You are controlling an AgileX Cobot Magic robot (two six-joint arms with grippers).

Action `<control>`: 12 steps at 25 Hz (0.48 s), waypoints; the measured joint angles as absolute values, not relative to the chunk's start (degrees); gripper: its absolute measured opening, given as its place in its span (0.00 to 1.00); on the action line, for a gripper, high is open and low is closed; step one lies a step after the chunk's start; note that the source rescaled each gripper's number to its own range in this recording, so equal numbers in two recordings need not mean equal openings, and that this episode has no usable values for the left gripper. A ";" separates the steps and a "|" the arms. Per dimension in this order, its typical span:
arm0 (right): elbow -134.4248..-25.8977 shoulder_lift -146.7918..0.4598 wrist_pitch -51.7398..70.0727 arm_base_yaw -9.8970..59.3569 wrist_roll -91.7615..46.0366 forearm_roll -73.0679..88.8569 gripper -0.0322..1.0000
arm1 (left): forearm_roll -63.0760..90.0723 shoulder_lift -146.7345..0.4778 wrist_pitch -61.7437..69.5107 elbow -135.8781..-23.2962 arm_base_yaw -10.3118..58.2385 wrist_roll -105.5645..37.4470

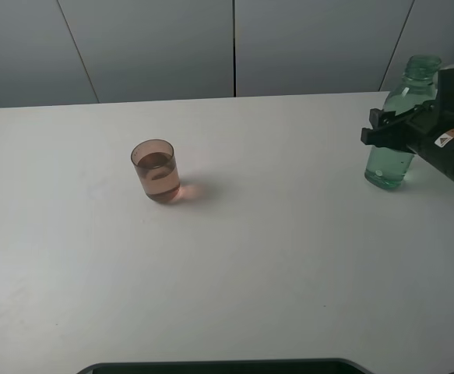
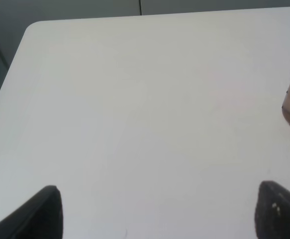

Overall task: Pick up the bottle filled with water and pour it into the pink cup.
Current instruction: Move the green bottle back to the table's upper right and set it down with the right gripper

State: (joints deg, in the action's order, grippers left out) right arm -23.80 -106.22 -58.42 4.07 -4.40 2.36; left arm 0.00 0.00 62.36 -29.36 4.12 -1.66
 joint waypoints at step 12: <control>-23.80 -106.64 -59.24 4.07 -3.99 4.89 0.03 | 0.00 0.00 62.36 -29.36 4.12 -1.66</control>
